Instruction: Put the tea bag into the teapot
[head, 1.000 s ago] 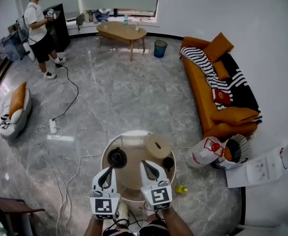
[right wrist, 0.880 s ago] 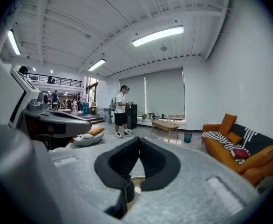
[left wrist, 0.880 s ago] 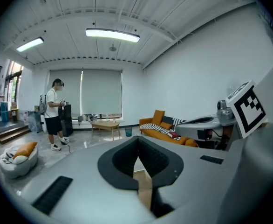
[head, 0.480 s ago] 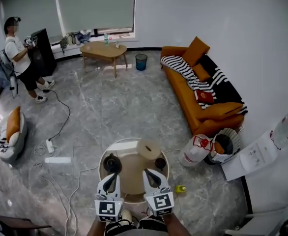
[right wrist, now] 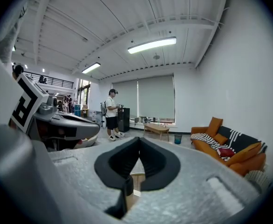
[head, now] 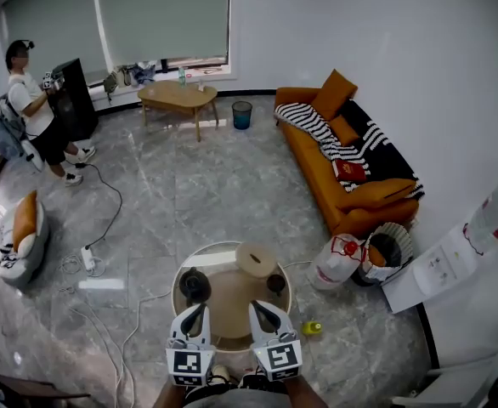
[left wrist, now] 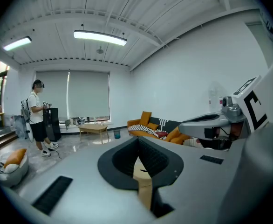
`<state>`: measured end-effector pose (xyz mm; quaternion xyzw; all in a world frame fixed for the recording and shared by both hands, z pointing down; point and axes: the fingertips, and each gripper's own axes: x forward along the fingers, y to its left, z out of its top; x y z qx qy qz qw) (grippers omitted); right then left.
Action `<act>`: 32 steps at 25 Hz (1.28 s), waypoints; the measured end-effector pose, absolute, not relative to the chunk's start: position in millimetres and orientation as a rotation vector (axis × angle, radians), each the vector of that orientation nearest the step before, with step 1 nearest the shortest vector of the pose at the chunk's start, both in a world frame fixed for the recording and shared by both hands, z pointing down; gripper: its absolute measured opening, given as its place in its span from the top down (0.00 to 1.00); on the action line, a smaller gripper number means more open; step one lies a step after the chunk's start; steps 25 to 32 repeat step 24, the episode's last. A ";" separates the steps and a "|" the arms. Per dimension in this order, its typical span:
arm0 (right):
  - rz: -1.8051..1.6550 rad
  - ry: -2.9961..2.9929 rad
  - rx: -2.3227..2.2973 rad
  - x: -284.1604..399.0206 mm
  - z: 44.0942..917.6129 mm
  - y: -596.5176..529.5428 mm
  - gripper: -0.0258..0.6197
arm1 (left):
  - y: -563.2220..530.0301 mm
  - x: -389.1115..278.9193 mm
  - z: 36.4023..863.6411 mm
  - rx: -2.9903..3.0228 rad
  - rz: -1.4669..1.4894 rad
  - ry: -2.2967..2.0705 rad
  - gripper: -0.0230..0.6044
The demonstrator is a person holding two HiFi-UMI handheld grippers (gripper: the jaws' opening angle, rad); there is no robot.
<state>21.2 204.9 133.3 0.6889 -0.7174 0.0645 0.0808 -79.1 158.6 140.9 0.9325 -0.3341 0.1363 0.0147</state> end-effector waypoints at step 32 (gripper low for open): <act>0.252 -2.187 2.095 27.3 129.7 202.8 0.96 | 157.8 -76.1 144.2 2.908 0.437 -1.045 0.94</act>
